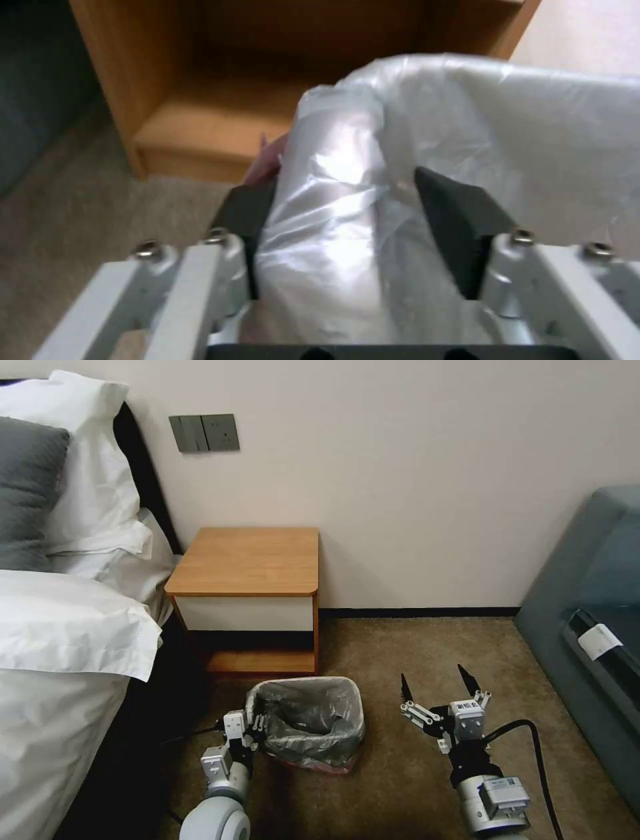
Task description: Pick up the garbage bag from the table and place it over the trash can.
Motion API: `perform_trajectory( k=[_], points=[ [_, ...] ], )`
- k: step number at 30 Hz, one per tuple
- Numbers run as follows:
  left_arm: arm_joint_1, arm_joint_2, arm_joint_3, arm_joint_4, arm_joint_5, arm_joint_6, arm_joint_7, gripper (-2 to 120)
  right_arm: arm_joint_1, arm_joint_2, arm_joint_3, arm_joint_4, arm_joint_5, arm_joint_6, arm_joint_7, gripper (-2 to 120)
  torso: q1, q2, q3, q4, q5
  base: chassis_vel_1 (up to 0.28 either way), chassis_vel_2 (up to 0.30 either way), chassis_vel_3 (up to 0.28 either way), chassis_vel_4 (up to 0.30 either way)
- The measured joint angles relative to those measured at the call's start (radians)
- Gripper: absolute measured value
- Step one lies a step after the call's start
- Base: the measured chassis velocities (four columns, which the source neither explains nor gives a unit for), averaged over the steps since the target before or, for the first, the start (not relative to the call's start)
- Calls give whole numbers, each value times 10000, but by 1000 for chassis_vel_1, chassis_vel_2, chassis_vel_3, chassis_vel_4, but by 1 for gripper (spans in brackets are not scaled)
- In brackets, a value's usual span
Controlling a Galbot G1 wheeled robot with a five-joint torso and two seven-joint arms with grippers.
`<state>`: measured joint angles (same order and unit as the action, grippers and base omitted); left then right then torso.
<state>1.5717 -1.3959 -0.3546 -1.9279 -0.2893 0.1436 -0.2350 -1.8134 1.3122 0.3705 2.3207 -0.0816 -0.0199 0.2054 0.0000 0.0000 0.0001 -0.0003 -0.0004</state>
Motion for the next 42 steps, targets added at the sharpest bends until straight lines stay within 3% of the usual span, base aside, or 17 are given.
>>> perform_trajectory(
  k=[7,10,24,29,34,38,42],
  points=[
    [133,65,-19,-477,127,-13,-113,79,18,-6,-60,48,7,-2,0,100,0,0,0,1,3,0,0,0,0],
    [136,105,-125,-756,111,70,-181,95,68,-21,-146,51,11,-28,29,100,0,0,0,2,4,0,0,0,0],
    [304,281,-298,-1660,83,114,-349,100,293,-58,-580,59,-37,-246,276,100,0,0,-1,3,4,0,0,0,0],
    [522,367,-550,-2330,253,-248,-341,100,220,19,-613,128,-25,-251,284,100,0,0,-1,2,4,0,0,0,0],
    [832,441,-895,-2951,529,-944,345,100,-20,121,-620,161,16,-70,335,100,0,0,-1,3,4,0,0,0,0],
    [1260,496,-1090,-3291,618,-1903,1525,100,-419,109,-499,129,184,421,450,100,0,0,-1,3,3,0,0,0,0],
    [1669,507,-1289,-3490,421,-2338,1792,100,-846,148,-237,51,271,1009,446,100,0,0,-2,2,4,0,0,0,0]
  ],
)
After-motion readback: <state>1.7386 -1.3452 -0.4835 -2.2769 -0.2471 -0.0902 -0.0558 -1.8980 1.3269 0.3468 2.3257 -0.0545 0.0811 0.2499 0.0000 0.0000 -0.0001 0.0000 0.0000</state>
